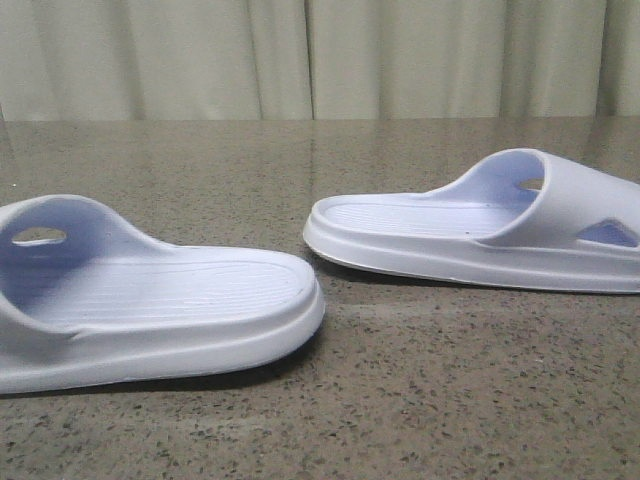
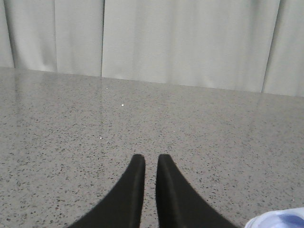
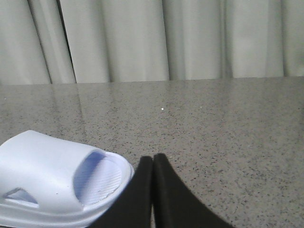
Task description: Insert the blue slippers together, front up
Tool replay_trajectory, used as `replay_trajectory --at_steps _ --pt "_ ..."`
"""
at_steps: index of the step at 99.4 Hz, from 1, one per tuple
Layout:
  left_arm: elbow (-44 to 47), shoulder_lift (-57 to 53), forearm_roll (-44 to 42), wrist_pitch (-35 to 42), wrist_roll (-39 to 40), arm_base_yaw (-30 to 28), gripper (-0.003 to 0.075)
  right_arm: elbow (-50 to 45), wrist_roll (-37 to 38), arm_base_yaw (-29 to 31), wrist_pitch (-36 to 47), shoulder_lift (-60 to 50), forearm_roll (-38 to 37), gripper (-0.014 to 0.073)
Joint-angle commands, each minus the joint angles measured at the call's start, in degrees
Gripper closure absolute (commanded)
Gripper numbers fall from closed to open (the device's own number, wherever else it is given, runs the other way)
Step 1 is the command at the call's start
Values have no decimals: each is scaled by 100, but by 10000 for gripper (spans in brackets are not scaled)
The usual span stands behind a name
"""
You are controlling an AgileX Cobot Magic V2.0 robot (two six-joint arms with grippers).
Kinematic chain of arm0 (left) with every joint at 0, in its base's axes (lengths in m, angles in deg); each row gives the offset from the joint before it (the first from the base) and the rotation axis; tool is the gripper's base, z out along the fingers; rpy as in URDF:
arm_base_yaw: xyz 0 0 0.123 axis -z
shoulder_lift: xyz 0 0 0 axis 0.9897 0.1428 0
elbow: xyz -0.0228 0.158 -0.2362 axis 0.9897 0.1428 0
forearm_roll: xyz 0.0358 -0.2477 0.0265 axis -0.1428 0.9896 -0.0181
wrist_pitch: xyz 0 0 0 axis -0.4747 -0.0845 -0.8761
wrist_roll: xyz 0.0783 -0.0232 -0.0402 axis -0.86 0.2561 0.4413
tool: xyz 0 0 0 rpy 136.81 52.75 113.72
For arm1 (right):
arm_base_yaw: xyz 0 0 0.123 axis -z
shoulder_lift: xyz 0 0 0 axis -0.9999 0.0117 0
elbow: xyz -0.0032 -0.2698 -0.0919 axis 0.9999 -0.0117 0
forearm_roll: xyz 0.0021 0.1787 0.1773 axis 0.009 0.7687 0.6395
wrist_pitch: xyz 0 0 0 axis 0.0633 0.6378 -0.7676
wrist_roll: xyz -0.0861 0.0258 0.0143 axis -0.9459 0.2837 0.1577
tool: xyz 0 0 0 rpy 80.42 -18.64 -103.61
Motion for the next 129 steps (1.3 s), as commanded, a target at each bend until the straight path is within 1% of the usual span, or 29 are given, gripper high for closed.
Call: replay_trajectory --at_steps 1,16,22,27,35,45,53,60,73,85,92,102,112,122,129 --pt "39 -168 17 519 38 50 704 -117 -8 39 465 -120 -56 701" --pt "39 -168 17 721 38 50 705 -117 -8 39 427 -120 -56 701" --pt "39 -168 157 771 38 50 705 -117 -8 39 427 -120 -56 701" --pt "39 -168 435 771 38 50 705 -117 -8 39 427 -120 -56 701" --pt "39 -168 1164 736 38 50 705 -106 -8 39 427 -120 -45 701" --pt "26 -168 2038 634 38 50 705 8 -8 39 379 -120 167 700" --pt "-114 -168 2482 205 38 50 705 246 -8 39 195 -120 295 700" --pt "-336 -158 2854 -290 38 50 705 574 -8 39 -165 -120 551 700" --pt "-970 5 3201 -1181 38 50 705 1372 -8 39 -1277 16 651 700" --pt "-1656 424 3203 -2133 123 50 705 2090 -8 39 -1979 325 662 700" --pt "-2140 782 3174 -2554 123 50 705 2545 -8 39 -2282 623 709 700" --pt "-2853 1342 3017 -2919 123 50 705 3172 -8 39 -2639 1173 814 700" --pt "-3576 1886 2772 -3304 34 50 705 3574 -8 16 -3073 1641 920 700" --pt "-3994 2289 2754 -3608 -193 50 705 3691 -8 16 -3243 1917 1029 700" --pt "-4054 2477 2754 -3644 -193 50 704 3691 -8 16 -3270 2034 1208 700"
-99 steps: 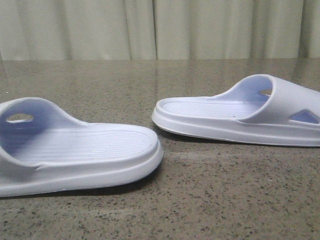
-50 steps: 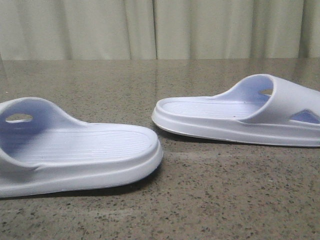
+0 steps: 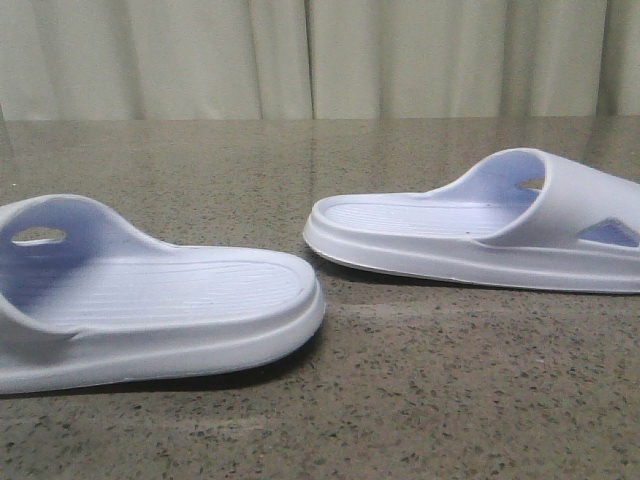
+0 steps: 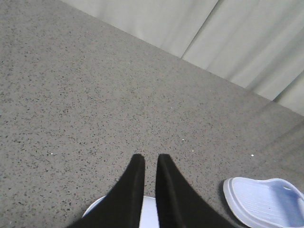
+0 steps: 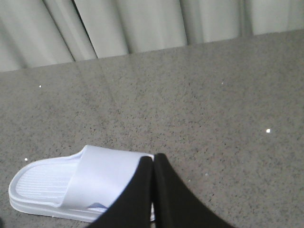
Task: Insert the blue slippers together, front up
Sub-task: 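Move left and right grippers down over the heel edges of each slipper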
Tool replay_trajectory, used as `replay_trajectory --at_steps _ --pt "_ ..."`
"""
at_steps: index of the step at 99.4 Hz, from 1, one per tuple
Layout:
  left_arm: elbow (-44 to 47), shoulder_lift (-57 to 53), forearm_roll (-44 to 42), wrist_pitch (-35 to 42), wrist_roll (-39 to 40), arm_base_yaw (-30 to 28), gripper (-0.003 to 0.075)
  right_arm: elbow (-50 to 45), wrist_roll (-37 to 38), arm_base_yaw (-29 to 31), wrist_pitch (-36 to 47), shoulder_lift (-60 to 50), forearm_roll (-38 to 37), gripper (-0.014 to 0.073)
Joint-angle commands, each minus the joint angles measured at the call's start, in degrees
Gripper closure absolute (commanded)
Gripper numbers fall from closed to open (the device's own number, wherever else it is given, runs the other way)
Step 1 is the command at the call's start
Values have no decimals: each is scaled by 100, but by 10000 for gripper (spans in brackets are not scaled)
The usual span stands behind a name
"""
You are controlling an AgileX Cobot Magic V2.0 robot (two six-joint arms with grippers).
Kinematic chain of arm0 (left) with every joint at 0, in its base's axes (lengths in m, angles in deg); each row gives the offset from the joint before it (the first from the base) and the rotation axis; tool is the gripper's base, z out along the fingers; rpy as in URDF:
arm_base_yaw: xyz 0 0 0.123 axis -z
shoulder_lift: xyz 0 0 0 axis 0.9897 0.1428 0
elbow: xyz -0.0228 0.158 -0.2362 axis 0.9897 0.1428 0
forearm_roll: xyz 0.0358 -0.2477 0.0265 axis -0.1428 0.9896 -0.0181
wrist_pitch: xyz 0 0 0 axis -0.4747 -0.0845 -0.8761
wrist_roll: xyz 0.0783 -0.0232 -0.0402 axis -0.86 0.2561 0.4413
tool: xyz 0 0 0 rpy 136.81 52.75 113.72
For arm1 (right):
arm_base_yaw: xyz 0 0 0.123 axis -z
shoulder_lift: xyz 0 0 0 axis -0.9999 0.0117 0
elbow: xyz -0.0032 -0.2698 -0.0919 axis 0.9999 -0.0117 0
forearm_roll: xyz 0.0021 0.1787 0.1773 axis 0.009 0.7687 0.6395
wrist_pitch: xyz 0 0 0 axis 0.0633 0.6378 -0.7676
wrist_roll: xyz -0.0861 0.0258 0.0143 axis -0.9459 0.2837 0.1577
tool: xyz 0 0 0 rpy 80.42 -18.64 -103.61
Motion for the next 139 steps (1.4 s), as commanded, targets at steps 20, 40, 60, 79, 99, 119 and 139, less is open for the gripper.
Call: replay_trajectory --at_steps 20,40,60,79,99,119,139 --pt "-290 453 53 164 -102 50 685 191 -8 16 114 455 542 647" --pt "-290 453 63 193 -274 50 418 191 -8 16 274 543 591 323" --pt "-276 453 191 203 -274 50 140 191 -8 16 758 543 591 223" --pt "89 453 191 262 -160 50 137 191 -8 16 991 543 591 223" --pt "658 453 111 577 1135 -25 137 191 -8 16 1000 543 591 223" --pt "892 453 -51 606 1914 -70 137 191 -8 16 1000 543 591 223" --pt "1139 551 30 685 2200 -70 137 191 -8 16 1000 543 591 223"
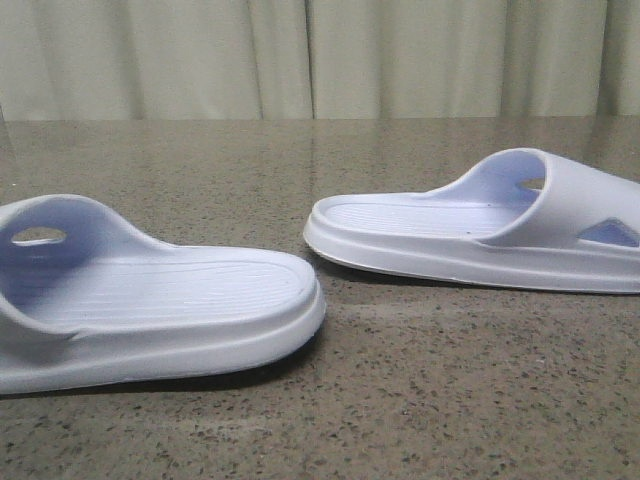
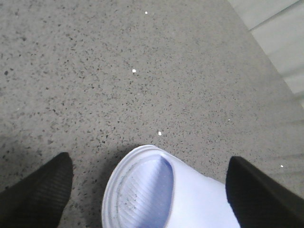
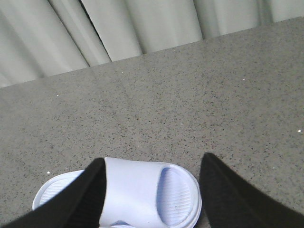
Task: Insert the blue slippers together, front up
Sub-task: 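Move left and right grippers down over the heel edges of each slipper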
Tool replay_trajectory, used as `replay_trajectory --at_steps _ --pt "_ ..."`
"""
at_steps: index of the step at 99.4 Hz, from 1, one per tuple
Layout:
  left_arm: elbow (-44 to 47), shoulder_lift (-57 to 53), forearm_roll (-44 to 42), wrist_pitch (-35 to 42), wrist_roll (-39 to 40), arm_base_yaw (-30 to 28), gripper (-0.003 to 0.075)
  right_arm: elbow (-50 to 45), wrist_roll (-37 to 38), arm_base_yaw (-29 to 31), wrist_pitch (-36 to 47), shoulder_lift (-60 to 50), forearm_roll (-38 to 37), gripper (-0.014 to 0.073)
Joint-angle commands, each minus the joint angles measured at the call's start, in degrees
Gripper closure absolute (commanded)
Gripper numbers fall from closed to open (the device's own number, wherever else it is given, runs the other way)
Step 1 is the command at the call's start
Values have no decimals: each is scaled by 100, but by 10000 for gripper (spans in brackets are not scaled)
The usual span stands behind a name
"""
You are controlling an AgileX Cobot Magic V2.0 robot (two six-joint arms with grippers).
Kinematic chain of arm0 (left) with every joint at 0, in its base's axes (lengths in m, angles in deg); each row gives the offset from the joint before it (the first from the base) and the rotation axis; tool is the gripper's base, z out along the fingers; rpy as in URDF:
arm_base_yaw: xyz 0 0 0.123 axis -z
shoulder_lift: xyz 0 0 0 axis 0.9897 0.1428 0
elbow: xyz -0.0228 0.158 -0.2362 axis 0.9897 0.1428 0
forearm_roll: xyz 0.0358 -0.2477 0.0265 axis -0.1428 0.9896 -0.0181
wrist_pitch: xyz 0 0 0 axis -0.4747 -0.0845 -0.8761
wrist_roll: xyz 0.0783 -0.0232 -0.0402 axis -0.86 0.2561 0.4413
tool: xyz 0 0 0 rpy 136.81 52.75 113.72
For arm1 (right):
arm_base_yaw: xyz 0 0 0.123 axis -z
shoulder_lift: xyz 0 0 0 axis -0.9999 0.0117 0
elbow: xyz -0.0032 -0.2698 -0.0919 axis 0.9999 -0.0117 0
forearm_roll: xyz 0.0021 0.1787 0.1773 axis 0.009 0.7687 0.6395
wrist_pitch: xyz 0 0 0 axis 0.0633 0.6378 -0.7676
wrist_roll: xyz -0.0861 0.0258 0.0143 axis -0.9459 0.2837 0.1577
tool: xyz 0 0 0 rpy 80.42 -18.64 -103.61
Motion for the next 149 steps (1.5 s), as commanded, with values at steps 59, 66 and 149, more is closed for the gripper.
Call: replay_trajectory --at_steps 59,66,149 --pt "-21 1160 909 410 144 -5 139 191 -8 16 486 106 57 223" --pt "-21 1275 955 410 144 -5 139 191 -8 16 515 106 57 223" --pt "-21 2180 2033 389 -478 -5 139 191 -8 16 728 106 57 223"
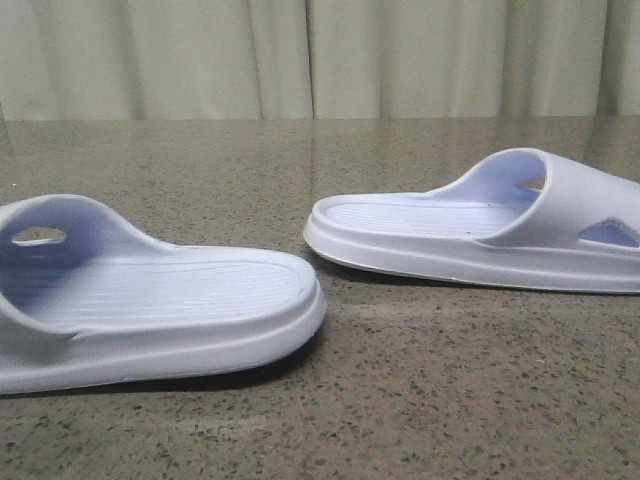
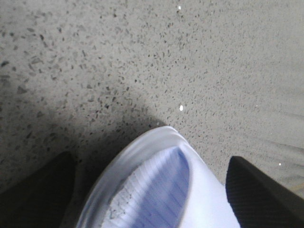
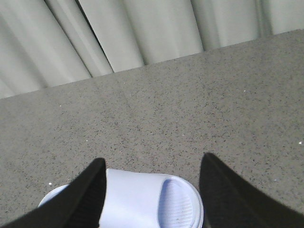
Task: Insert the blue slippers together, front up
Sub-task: 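Move left and right grippers down over the heel edges of each slipper, then grasp the slipper heel with the left gripper and lift it up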
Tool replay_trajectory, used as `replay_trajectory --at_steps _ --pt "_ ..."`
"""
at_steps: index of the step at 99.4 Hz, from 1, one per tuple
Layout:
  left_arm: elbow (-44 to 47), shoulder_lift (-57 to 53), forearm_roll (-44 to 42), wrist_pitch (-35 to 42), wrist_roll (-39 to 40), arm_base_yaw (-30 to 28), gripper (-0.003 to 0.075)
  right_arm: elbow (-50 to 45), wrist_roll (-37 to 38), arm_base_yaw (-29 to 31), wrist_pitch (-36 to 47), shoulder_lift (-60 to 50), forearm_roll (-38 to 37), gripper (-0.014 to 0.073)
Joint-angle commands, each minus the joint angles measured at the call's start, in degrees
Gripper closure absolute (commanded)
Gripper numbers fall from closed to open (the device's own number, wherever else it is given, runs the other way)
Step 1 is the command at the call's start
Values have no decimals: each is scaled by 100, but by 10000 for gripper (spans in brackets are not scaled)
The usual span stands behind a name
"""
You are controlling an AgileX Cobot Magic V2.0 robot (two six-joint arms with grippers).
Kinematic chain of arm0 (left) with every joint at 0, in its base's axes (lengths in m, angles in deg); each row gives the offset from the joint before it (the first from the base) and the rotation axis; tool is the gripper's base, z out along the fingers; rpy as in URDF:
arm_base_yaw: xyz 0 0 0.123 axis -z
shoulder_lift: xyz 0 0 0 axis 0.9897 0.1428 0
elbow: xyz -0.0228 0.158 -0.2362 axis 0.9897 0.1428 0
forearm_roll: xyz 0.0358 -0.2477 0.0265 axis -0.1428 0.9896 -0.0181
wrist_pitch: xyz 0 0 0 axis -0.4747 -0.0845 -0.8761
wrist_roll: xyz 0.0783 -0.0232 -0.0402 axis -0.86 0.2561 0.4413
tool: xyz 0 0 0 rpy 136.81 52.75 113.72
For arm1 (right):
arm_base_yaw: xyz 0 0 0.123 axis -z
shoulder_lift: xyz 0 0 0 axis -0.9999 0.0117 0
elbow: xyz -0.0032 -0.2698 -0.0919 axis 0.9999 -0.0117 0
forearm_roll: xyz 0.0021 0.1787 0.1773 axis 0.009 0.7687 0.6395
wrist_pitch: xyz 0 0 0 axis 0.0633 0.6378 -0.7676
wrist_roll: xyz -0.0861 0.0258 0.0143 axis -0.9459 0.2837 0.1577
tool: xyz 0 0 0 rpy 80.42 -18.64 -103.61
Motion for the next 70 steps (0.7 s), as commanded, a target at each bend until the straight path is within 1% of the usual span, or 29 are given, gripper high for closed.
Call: replay_trajectory --at_steps 1,42,54,70 --pt "-131 98 140 101 -25 -5 139 191 -8 16 499 106 57 223" --pt "68 98 163 -219 -34 -5 148 191 -8 16 699 106 57 223" --pt "142 98 176 -239 -84 60 210 191 -8 16 751 106 46 223" --pt "165 98 134 -153 -217 204 336 191 -8 16 751 106 19 223"
